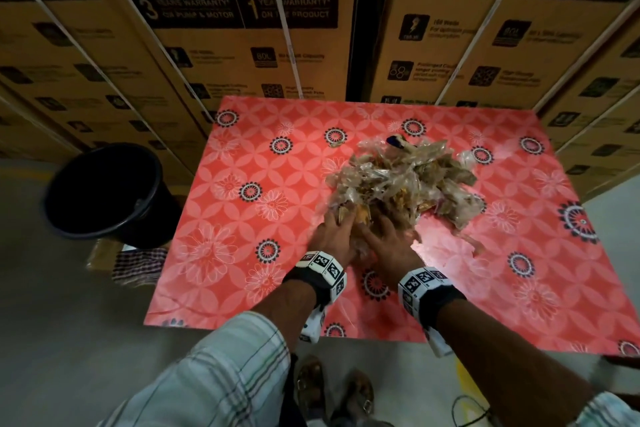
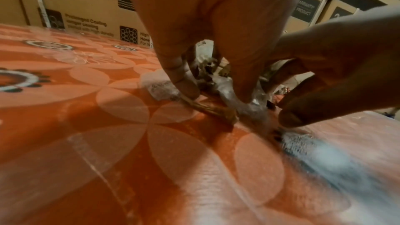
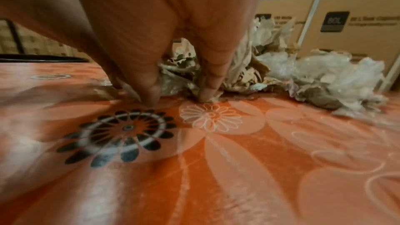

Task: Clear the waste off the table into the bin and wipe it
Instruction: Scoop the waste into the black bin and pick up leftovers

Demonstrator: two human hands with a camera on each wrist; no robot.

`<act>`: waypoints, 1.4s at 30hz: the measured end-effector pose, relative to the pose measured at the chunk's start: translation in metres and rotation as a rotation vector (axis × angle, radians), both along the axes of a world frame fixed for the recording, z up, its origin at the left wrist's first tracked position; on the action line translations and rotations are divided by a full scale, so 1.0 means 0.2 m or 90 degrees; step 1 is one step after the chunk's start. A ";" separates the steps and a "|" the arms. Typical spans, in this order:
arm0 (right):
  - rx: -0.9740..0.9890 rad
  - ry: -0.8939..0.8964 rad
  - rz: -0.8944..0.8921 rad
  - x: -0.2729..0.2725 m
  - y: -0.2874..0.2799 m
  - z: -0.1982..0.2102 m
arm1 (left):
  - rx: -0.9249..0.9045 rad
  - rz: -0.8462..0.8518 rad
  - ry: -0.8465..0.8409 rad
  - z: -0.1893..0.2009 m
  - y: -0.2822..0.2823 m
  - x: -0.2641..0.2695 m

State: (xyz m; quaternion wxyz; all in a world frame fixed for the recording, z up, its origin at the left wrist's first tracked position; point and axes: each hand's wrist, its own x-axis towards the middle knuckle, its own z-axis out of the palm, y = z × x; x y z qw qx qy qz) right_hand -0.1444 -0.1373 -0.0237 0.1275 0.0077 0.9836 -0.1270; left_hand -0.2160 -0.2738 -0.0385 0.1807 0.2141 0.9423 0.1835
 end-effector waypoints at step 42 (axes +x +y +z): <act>-0.198 0.009 -0.080 -0.14 -0.08 0.08 | 0.485 0.291 -0.293 0.10 0.02 0.00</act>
